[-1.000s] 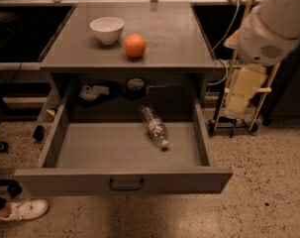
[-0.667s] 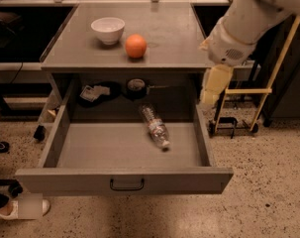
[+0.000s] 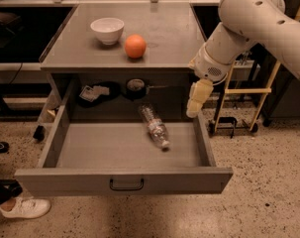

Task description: Pick water bottle from top drawer and place on counter

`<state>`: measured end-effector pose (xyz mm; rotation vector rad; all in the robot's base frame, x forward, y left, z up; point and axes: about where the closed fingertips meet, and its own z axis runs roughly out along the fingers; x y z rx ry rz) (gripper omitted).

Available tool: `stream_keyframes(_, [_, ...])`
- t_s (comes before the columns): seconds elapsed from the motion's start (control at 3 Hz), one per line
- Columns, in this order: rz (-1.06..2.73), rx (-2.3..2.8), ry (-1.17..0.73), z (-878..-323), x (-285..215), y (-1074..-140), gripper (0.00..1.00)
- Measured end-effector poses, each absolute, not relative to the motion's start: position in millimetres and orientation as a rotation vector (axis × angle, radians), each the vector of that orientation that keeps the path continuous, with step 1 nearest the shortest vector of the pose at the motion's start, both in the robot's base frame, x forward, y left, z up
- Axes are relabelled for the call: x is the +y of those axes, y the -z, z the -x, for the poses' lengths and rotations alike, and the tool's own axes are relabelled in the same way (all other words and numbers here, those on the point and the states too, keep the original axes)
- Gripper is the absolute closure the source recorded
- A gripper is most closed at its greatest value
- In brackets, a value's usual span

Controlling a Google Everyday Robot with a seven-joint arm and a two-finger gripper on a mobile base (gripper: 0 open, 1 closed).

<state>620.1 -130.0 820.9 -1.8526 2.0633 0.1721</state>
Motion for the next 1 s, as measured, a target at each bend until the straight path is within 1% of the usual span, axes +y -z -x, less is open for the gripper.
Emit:
stream_keyframes(0.33, [1.852,2.063,-0.172,-620.2,-130.0,-820.9,0.0])
stream_keyframes(0.67, [1.743,2.113,-0.311,-645.3,-109.6,-796.8,0.0])
stream_keyframes(1.0, [1.519,2.252,-0.565,-698.7,-60.9,-740.9,0.0])
